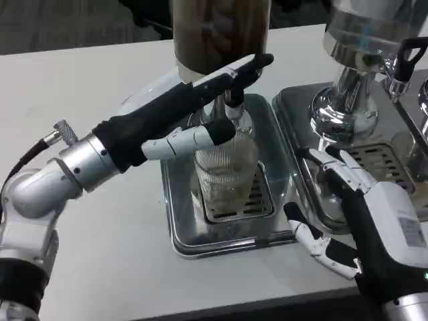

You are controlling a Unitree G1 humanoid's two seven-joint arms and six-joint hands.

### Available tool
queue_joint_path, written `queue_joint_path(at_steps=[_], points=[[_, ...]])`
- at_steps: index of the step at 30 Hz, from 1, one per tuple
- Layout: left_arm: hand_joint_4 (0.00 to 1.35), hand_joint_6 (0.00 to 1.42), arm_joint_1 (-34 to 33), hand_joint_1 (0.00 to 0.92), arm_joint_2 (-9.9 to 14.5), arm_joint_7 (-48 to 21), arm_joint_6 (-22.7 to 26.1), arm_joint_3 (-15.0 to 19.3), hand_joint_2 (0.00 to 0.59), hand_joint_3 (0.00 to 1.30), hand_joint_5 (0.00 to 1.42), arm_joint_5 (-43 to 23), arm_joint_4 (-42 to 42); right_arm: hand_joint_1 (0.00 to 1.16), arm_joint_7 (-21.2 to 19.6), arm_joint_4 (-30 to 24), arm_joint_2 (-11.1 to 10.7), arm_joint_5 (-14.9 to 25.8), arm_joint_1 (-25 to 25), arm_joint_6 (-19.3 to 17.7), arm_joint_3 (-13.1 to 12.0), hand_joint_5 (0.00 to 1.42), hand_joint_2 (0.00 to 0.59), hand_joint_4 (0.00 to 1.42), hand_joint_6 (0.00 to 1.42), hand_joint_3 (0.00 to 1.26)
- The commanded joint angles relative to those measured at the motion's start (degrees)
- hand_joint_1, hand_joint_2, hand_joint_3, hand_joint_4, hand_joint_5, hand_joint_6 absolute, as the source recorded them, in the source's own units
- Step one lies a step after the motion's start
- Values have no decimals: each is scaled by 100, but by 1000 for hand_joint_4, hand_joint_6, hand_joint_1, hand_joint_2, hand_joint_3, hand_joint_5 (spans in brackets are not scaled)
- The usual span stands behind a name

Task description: Grasp the cup under the faucet to collect the drink, then remove the cup.

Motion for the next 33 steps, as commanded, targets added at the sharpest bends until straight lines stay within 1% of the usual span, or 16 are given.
queue_joint_path(at_steps=[1, 5, 12, 19, 21, 24, 29, 33], points=[[0, 0, -9, 0, 112, -36, -87, -177, 99, 73, 48, 257, 65, 529, 62, -120, -14, 88, 44, -45, -46, 97, 386, 187, 148, 210], [0, 0, -17, 0, 140, 47, -152, -219, 98, 76, 48, 349, 59, 517, 139, -93, 30, 280, 39, -66, -87, 97, 391, 187, 147, 198], [0, 3, -24, 0, 190, 163, -204, -317, 97, 78, 48, 407, 64, 491, 314, -28, 37, 646, 4, -92, -159, 97, 374, 155, 146, 163], [0, 5, -32, 0, 226, 256, -238, -357, 96, 79, 48, 464, 67, 511, 726, 187, 178, 1498, -75, -136, -248, 90, 304, 108, 162, 94], [0, 5, -37, 0, 232, 269, -243, -368, 96, 79, 48, 469, 75, 524, 914, 260, 221, 1778, -111, -144, -283, 67, 276, 81, 162, 54], [0, 5, -45, 0, 232, 275, -237, -369, 96, 83, 48, 449, 90, 539, 1306, 476, 266, 2313, -224, -232, -315, 31, 254, 45, 117, 19], [0, 6, -43, 0, 242, 273, -232, -357, 96, 87, 48, 421, 96, 554, 1625, 762, 281, 2608, -395, -304, -382, 5, 258, 31, 69, 15], [0, 6, -40, 0, 255, 275, -240, -349, 95, 88, 48, 413, 107, 555, 1771, 984, 296, 2728, -550, -387, -429, 0, 255, 23, 51, 15]])
